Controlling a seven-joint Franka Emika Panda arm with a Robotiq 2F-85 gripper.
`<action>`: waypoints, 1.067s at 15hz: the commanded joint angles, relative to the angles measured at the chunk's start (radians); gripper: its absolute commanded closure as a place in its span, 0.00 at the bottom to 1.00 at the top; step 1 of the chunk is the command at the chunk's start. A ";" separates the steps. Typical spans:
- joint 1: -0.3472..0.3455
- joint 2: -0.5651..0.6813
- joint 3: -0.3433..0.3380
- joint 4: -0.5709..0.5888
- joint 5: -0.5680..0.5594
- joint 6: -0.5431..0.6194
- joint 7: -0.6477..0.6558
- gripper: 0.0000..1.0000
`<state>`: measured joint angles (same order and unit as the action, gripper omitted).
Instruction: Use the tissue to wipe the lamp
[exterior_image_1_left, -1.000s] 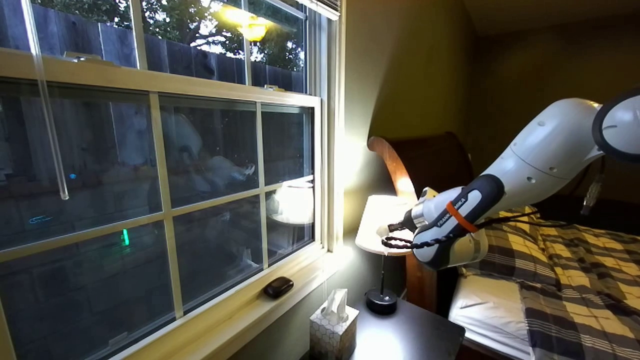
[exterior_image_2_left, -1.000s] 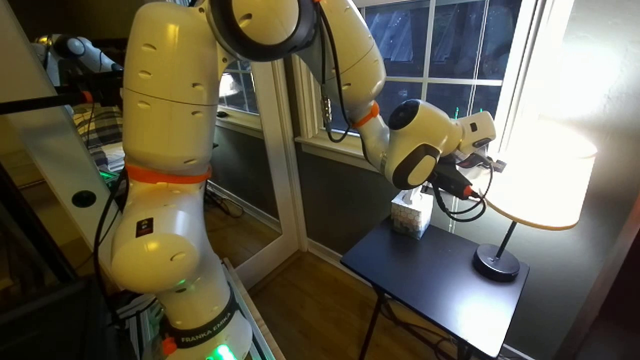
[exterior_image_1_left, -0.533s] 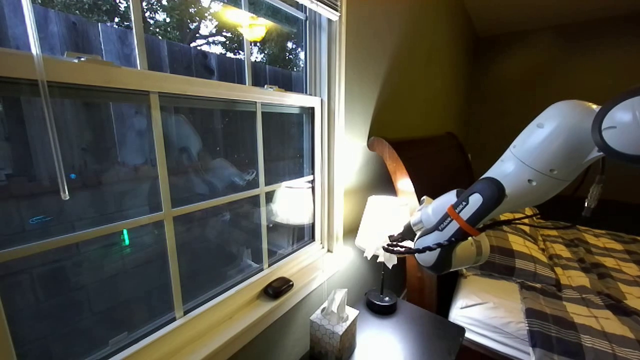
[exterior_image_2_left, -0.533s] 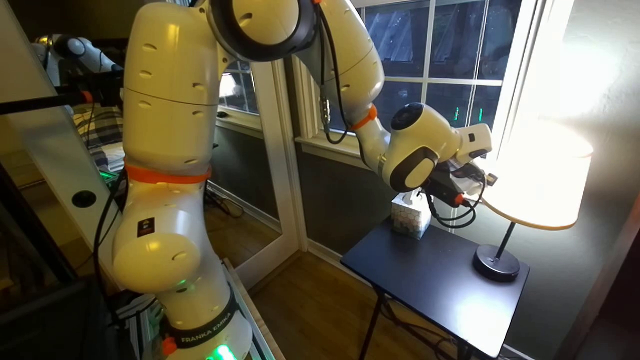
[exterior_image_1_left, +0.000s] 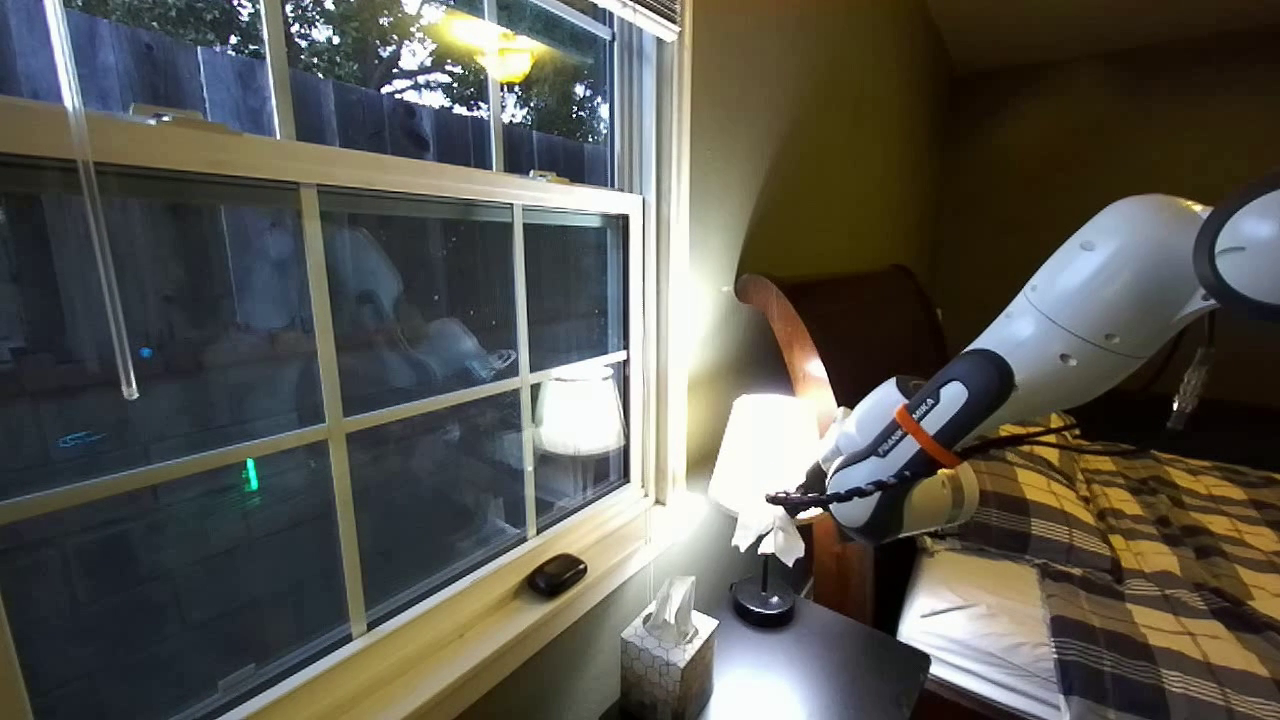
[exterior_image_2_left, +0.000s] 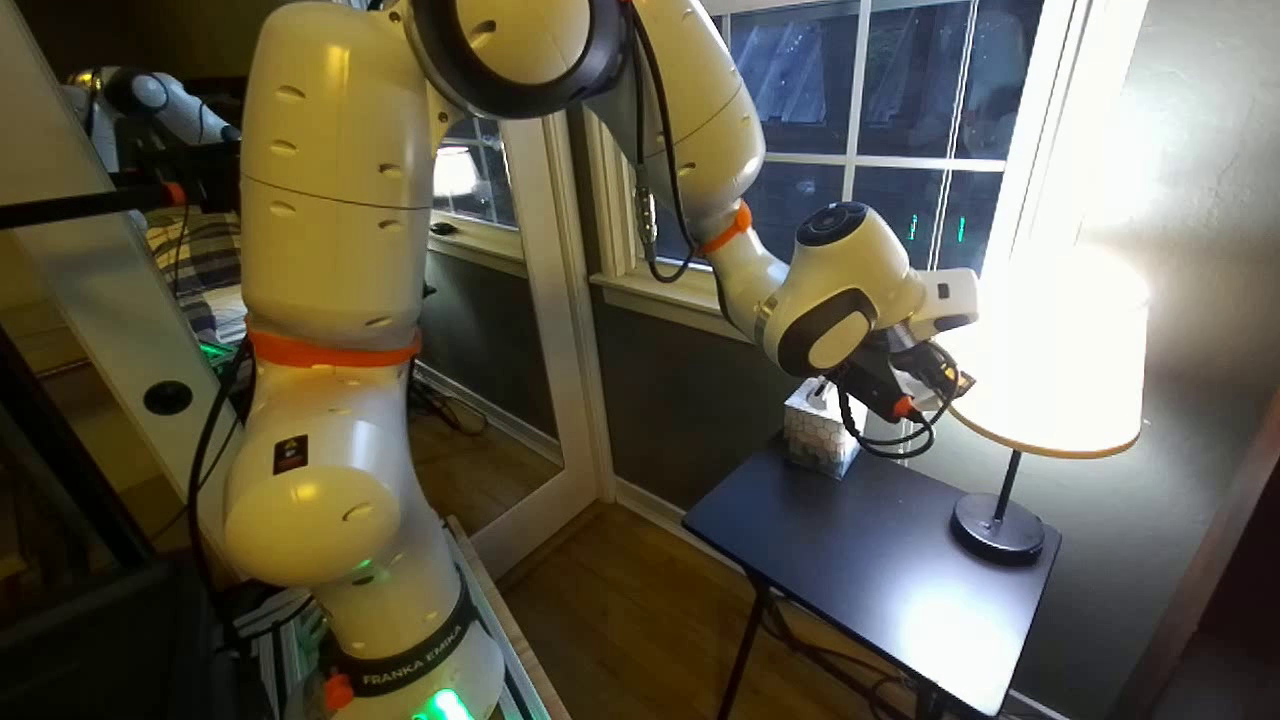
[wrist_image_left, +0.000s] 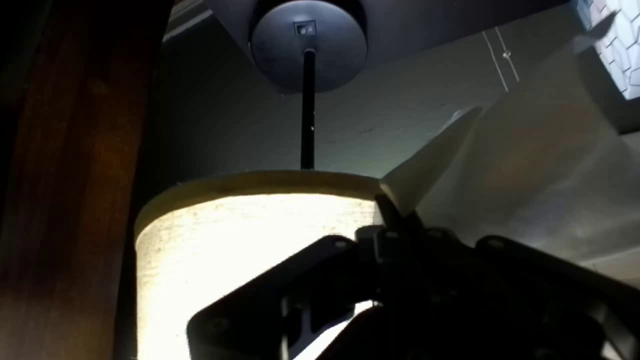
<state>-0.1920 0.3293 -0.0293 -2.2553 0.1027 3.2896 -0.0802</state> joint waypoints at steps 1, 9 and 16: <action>-0.019 -0.012 0.015 -0.008 0.006 -0.117 0.005 1.00; -0.021 -0.011 0.012 0.006 0.012 -0.395 -0.006 1.00; -0.123 0.057 0.161 0.007 0.217 -0.574 -0.278 1.00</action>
<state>-0.2656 0.3473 0.0685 -2.2527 0.2288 2.7584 -0.2322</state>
